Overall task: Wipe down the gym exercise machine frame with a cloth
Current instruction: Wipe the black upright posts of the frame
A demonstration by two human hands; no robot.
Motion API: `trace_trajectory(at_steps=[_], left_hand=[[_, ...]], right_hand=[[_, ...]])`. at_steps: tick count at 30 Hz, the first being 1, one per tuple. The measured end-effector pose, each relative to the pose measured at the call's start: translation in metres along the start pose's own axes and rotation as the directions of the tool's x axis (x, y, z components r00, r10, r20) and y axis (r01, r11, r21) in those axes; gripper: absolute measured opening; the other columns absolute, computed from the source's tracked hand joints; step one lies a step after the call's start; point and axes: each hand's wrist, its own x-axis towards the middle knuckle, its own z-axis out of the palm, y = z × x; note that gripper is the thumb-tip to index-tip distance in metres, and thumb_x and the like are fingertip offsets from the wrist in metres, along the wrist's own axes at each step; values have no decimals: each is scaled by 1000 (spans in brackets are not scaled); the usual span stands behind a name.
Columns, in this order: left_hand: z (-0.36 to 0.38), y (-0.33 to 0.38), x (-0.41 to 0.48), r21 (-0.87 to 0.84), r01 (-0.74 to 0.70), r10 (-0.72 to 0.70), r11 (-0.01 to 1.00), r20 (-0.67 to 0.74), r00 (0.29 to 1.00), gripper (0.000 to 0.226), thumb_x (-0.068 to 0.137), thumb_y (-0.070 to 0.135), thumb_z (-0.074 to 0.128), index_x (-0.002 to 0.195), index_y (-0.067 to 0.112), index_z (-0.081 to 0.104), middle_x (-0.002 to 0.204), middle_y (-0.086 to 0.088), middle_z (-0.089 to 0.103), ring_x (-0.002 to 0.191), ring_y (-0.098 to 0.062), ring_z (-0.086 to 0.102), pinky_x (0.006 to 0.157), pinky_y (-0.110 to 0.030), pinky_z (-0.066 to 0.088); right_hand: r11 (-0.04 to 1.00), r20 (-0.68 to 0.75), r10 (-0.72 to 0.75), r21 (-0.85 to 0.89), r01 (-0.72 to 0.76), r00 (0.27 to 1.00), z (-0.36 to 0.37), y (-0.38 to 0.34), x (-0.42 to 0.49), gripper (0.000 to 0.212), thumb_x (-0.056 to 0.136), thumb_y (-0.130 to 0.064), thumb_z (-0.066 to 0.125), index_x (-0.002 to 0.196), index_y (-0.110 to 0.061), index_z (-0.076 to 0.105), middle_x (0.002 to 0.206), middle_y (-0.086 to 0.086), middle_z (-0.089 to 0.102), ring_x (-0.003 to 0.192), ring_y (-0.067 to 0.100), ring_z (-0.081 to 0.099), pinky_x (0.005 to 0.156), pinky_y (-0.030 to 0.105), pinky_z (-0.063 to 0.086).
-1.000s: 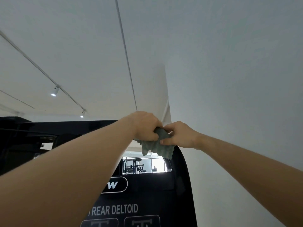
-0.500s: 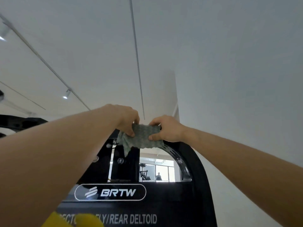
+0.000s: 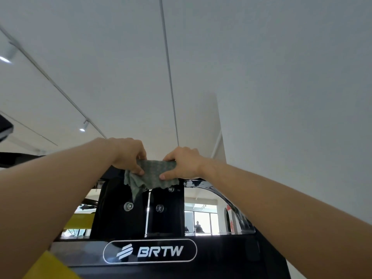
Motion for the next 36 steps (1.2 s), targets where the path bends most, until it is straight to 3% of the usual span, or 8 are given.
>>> trace_trajectory(at_steps=[4, 7, 11, 17, 21, 24, 27, 36], left_hand=[[3, -6, -3, 45, 30, -29, 999, -22, 999, 40, 82, 55, 74, 117, 36, 68, 116, 10, 65, 109, -18, 60, 95, -39, 50], [4, 1, -3, 16, -11, 13, 1000, -92, 996, 50, 81, 45, 78, 127, 34, 62, 124, 11, 60, 114, -14, 55, 96, -34, 47], [7, 17, 1, -111, -111, 97, 988, -127, 987, 47, 79, 30, 81, 123, 36, 65, 119, 10, 66, 96, -8, 57, 86, -26, 45], [2, 51, 11, -146, -150, 130, 978, -139, 982, 49, 78, 42, 81, 124, 33, 67, 120, 7, 68, 97, -11, 57, 93, -30, 48], [2, 82, 18, -164, -201, 170, 966, -185, 968, 53, 79, 45, 80, 128, 32, 65, 123, 5, 67, 100, -13, 56, 88, -27, 44], [2, 111, 24, -164, -252, 211, 954, -233, 949, 56, 80, 45, 79, 132, 32, 62, 126, 5, 66, 110, -18, 58, 89, -28, 43], [-1, 140, 26, -112, -314, 280, 943, -246, 928, 58, 81, 47, 78, 134, 34, 59, 129, 6, 63, 117, -20, 56, 94, -33, 45], [3, 220, 26, 35, -457, 454, 889, -201, 868, 53, 85, 55, 71, 134, 39, 59, 127, 10, 63, 117, -19, 57, 93, -36, 47]], right_hand=[[996, -12, -25, -91, 24, 1000, 2, -7, 6, 50, 81, -67, 68, 113, -28, 71, 102, -5, 70, 102, 22, 59, 91, 42, 32], [997, -10, -21, -79, 20, 1000, -2, 0, 0, 52, 80, -68, 68, 114, -29, 70, 101, -6, 70, 100, 20, 60, 93, 42, 34], [999, -10, 10, -33, -10, 1000, -9, 18, -14, 52, 79, -67, 70, 115, -31, 71, 103, -7, 71, 100, 19, 61, 96, 44, 40], [998, -18, 56, 14, -56, 998, -17, 51, -39, 51, 76, -64, 74, 118, -34, 69, 108, -11, 70, 104, 18, 61, 99, 47, 44], [991, -29, 120, 66, -118, 992, -24, 78, -66, 51, 77, -61, 76, 120, -35, 68, 114, -13, 69, 108, 15, 61, 101, 44, 44], [968, -61, 190, 180, -177, 980, -22, 100, -97, 48, 79, -52, 79, 121, -29, 71, 112, -9, 71, 106, 14, 64, 98, 37, 49], [933, -103, 240, 299, -200, 965, -11, 119, -129, 43, 78, -47, 82, 115, -26, 74, 103, -9, 74, 95, 11, 68, 95, 40, 54], [734, -92, 432, 614, -290, 897, 30, 145, -221, 22, 81, -29, 83, 99, -16, 79, 89, -2, 78, 86, 16, 73, 82, 31, 58]])
